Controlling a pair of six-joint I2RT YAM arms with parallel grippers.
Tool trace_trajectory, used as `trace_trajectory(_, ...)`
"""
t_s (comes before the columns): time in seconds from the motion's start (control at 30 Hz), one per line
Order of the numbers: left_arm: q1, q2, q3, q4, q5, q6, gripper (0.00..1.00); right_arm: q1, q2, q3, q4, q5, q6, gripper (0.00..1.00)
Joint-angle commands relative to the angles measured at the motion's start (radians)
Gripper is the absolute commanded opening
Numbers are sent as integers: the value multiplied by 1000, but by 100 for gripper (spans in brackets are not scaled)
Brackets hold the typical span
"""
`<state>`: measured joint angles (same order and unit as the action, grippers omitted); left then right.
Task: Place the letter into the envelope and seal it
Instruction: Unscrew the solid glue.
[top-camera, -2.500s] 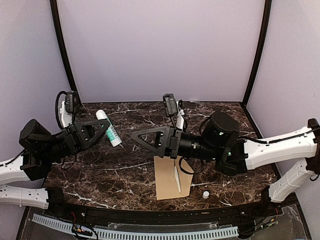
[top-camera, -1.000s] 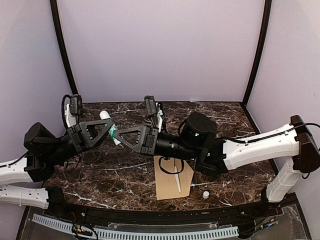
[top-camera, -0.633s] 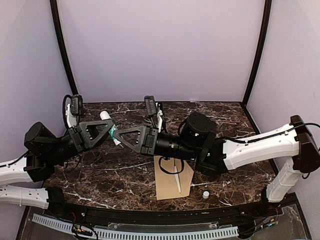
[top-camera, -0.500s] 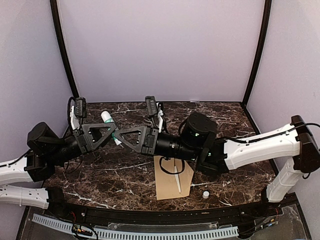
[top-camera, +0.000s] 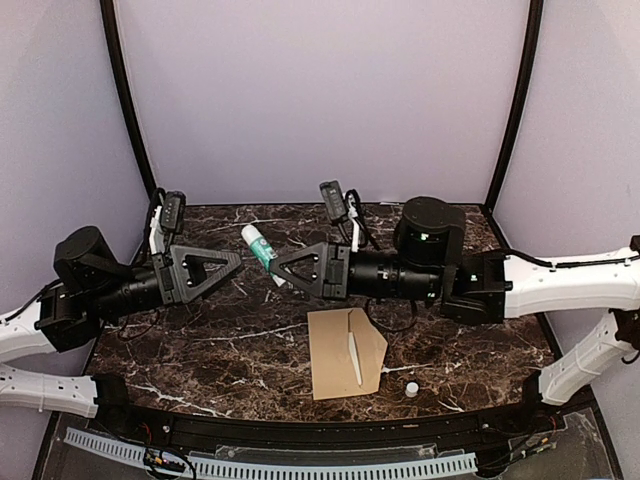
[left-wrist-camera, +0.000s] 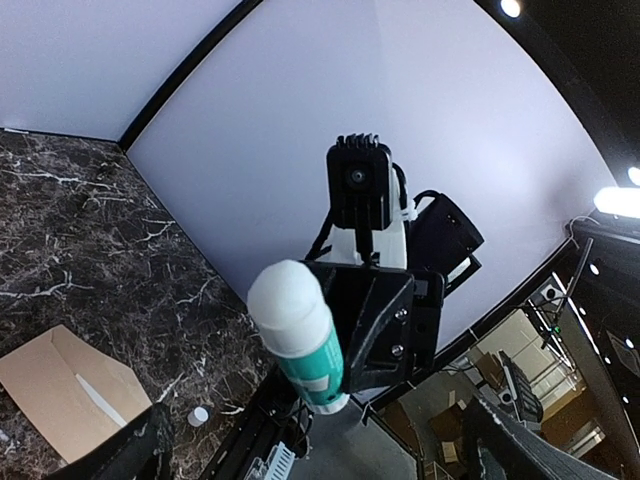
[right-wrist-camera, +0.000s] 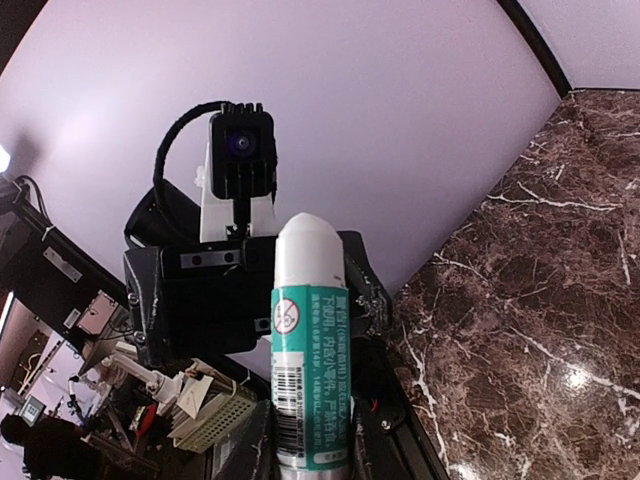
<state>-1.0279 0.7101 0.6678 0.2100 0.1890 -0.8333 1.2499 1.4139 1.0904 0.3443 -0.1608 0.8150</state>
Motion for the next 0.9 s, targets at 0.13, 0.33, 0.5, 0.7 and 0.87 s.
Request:
trace_trajectory(0.13, 20, 114, 82, -33, 245, -60, 99, -18, -109, -5, -183, -131, -132, 4)
trace_trajectory(0.33, 19, 153, 80, 55, 323, -135, 99, -18, -165, -36, -234, -149, -164, 4)
trace_trajectory(0.5, 20, 167, 70, 105, 376, -186, 99, -18, -185, -43, -268, -163, -172, 3)
trace_trajectory(0.7, 20, 207, 76, 103, 431, -197, 99, -19, -171, -16, -324, -205, -191, 2)
trace_trajectory(0.87, 20, 236, 94, 98, 444, -187, 99, -18, -163, -4, -340, -225, -201, 2)
